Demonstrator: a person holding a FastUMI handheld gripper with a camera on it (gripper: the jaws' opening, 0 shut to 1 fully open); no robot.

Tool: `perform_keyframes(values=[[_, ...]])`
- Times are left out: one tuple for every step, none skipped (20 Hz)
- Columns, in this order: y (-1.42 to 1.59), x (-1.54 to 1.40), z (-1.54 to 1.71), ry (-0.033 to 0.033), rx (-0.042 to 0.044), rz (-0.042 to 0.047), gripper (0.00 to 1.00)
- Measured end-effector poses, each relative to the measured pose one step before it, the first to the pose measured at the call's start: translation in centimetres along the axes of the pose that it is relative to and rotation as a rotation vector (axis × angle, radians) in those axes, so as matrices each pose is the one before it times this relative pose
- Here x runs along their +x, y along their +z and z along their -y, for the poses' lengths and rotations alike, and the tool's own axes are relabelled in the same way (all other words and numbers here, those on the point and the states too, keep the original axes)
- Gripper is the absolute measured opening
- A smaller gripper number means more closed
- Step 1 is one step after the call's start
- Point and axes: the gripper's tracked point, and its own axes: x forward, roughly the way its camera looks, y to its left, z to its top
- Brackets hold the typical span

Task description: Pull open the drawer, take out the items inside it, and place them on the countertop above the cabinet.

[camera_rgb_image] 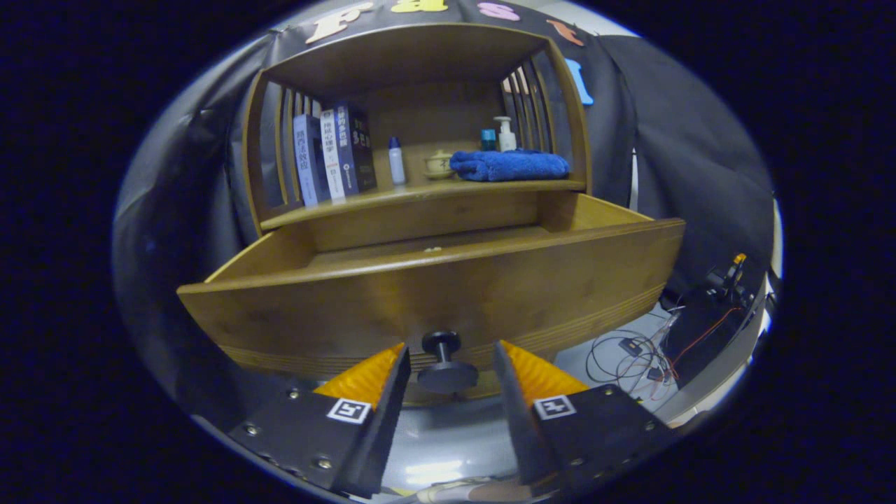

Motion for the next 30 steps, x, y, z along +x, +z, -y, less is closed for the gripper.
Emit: perform_keyframes(values=[[0.774,-0.555,-0.028,0.00421,0.00081,0.02591,0.74],[1.109,-0.472,0.029,-0.00209,-0.00373,0.03079,0.76],[1.269,-0.301,-0.042,-0.00248,-0.00379,0.03088,0.76],[1.614,-0.237,-0.099,-0.0017,-0.00477,0.03147,0.76],[1.592,-0.195,-0.239,-0.00002,-0.00934,0.02773,0.76],[1.697,0.124,-0.3,0.0016,-0.00998,0.02953,0.76],[1.768,0.323,-0.369,0.00425,-0.00483,0.02726,0.76],[1.576,0.588,-0.455,0.00575,-0.00045,0.01645,0.76],[1.219,0.664,-0.57,0.01009,-0.00297,0.01023,0.76],[0.873,0.719,-0.486,0.0078,-0.00988,0.00853,0.76],[0.816,0.787,-0.326,0.00574,-0.01235,0.00392,0.76],[0.446,0.75,-0.276,0.00444,-0.0086,-0.0071,0.76],[0.138,0.917,-0.359,0.004,-0.00175,-0.01566,0.76],[0.062,0.612,-0.126,-0.00186,-0.00015,-0.01644,0.76],[-0.161,0.772,0.067,-0.01026,0.00149,-0.02579,0.76],[-0.337,0.7,0.162,-0.01229,0.00405,-0.02911,0.76],[-0.61,0.888,0.031,-0.00507,0.00035,-0.03341,0.76],[-0.502,0.698,0.176,-0.00722,-0.00132,-0.03341,0.76],[-0.68,0.802,0.425,-0.01708,0.0002,-0.04273,0.76],[-0.749,0.821,0.439,-0.01105,-0.00039,-0.04146,0.76],[-0.649,0.806,0.399,-0.01356,0.00184,-0.0438,0.76],[-0.711,0.871,0.36,-0.00941,0.00148,-0.04366,0.76],[-0.72,0.669,0.016,0.00334,0.0055,-0.04433,0.76],[-0.505,0.839,-0.165,0.00706,0.00363,-0.03768,0.76],[-0.582,0.917,-0.242,0.00569,0.00003,-0.03724,0.76],[-0.624,0.823,0.068,-0.00692,-0.00375,-0.04185,0.76],[-0.892,0.671,0.138,-0.00385,-0.01341,-0.04984,0.76],[-0.756,0.647,0.029,-0.00146,-0.01225,-0.05041,0.76],[-0.832,0.829,-0.094,0.00213,-0.01012,-0.0432,0.76],[-0.604,0.684,-0.261,0.00043,-0.00795,-0.03475,0.76]])
